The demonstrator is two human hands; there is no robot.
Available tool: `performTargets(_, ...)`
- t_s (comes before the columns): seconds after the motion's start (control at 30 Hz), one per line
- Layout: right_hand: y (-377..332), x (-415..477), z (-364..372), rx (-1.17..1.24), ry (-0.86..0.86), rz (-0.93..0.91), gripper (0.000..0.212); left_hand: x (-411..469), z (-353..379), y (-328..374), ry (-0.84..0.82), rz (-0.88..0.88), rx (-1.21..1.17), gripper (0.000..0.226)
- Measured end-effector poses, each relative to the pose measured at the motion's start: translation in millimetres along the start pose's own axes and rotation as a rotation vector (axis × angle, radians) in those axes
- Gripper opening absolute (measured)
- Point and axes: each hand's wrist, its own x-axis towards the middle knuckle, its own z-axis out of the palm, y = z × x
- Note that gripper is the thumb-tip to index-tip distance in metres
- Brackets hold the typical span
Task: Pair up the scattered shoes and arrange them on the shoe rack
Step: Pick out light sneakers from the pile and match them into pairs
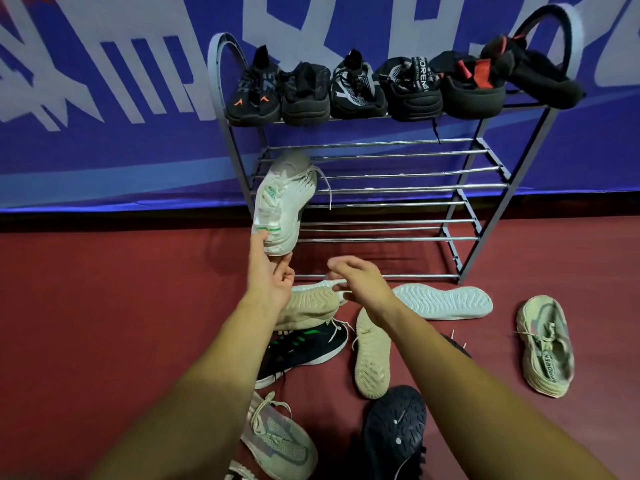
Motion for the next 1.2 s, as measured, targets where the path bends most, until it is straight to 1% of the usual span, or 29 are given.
performTargets(0.1, -20, 14, 20, -0.001, -0.016, -0.089, 0.025, 11, 1, 13, -0.026, 0.029, 0.045, 0.034)
performTargets(0.23, -50, 38, 48, 0.008, -0.035, -0.188, 0.037, 27, 8, 28, -0.107, 0.047, 0.16, 0.023)
performTargets(0.3, -60, 49, 60, 0.019, -0.065, -0.187, 0.034, 36, 11, 36, -0.141, 0.037, 0.212, 0.021)
performTargets(0.37, -67, 60, 69, 0.035, -0.073, -0.186, 0.028, 46, 10, 44, -0.169, 0.029, 0.267, 0.023)
performTargets(0.47, -72, 74, 76, 0.063, -0.05, -0.204, 0.033, 59, 11, 56, -0.186, 0.02, 0.304, 0.038)
performTargets(0.53, -73, 84, 78, 0.074, -0.043, -0.194, 0.027, 66, 15, 63, -0.18, 0.016, 0.319, 0.04)
performTargets(0.6, -74, 93, 77, 0.057, -0.036, -0.181, 0.024, 73, 19, 67, -0.154, -0.001, 0.336, 0.033)
performTargets(0.7, -70, 105, 79, 0.072, -0.028, -0.161, 0.028, 84, 20, 67, -0.113, -0.03, 0.335, 0.034)
performTargets(0.8, -67, 113, 81, 0.101, -0.031, -0.161, 0.038, 93, 22, 65, -0.102, -0.059, 0.259, 0.037)
performTargets(1.03, -71, 128, 88, 0.173, -0.025, -0.198, 0.045, 107, 31, 77, -0.082, -0.049, 0.226, 0.031)
performTargets(1.2, -75, 131, 92, 0.183, -0.012, -0.202, 0.043, 113, 37, 77, -0.059, -0.018, 0.215, 0.027)
